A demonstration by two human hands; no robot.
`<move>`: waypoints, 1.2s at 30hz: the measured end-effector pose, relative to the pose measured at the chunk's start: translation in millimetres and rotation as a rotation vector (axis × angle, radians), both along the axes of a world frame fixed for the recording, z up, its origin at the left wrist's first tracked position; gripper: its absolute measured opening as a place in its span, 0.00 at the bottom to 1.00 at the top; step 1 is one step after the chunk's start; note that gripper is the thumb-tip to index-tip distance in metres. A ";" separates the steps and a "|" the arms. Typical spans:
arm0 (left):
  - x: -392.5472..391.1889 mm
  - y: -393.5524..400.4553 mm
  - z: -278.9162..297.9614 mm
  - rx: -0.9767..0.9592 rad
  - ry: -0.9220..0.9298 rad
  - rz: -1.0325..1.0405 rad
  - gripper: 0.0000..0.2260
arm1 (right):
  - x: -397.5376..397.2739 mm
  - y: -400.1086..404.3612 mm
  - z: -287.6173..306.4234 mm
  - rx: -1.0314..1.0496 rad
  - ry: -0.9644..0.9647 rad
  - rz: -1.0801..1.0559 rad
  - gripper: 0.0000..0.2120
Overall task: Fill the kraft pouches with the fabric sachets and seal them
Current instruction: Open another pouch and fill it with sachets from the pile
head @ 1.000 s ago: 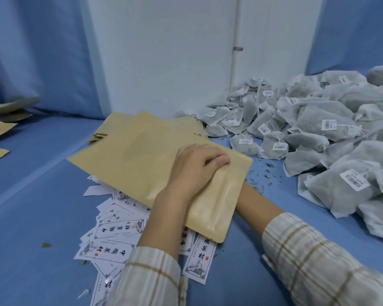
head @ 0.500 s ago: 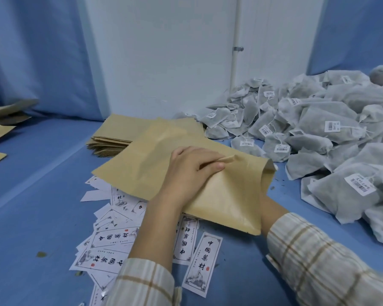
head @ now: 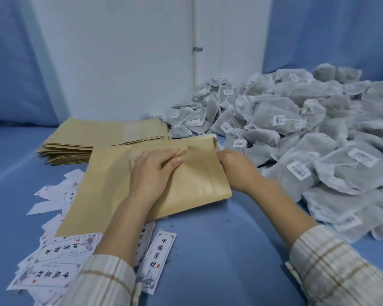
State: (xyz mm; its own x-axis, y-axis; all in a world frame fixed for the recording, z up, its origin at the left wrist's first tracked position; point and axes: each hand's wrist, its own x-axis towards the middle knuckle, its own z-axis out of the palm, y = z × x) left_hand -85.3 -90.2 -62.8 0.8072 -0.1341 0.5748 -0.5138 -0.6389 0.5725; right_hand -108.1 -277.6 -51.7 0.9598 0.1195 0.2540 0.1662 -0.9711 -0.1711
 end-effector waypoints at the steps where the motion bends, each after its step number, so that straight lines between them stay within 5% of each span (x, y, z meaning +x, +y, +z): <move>1: -0.3 -9.2 0.6 0.003 0.001 -0.005 0.08 | 1.1 -10.9 -2.5 -0.073 -0.069 -0.039 0.06; 9: -1.2 -53.5 -8.2 0.079 0.051 -0.109 0.09 | -28.9 -73.3 -4.4 -0.471 0.007 -0.264 0.16; 15: -0.8 -49.9 -8.7 0.004 0.050 -0.117 0.08 | -36.9 -83.0 6.0 -0.447 0.142 -0.211 0.12; 17: 0.5 -47.0 -8.9 -0.035 0.075 -0.105 0.08 | -35.6 -87.4 12.0 -0.315 -0.053 -0.211 0.09; 20: 2.0 -45.1 -10.2 -0.075 0.105 -0.093 0.08 | -31.7 -90.3 14.5 0.220 -0.525 -0.278 0.07; 22: 2.7 -45.8 -9.8 -0.087 0.111 -0.090 0.08 | -28.0 -86.9 10.2 0.561 -0.668 -0.352 0.06; 27: 1.7 -45.1 -6.7 -0.090 0.076 -0.080 0.08 | -13.6 -59.7 -13.6 1.042 -0.406 -0.449 0.05; 30: 2.8 -43.9 -6.9 -0.111 0.057 -0.095 0.07 | -6.3 -41.1 -17.7 1.009 -0.215 -0.382 0.01; 33: 0.6 -47.8 -8.0 -0.149 0.060 -0.171 0.07 | 3.6 -28.0 -4.0 1.119 0.086 -0.180 0.11; 36: -2.4 -52.1 -6.3 -0.131 0.035 -0.231 0.11 | 14.6 -22.5 8.0 1.147 0.240 -0.231 0.12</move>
State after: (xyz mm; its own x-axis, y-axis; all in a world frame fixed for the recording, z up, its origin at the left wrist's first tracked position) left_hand -87.7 -142.3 -69.1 0.7836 -0.2431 0.5717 -0.6157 -0.4265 0.6626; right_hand -93.5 -300.1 -43.7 0.9662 -0.2420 -0.0891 -0.1472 -0.2339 -0.9610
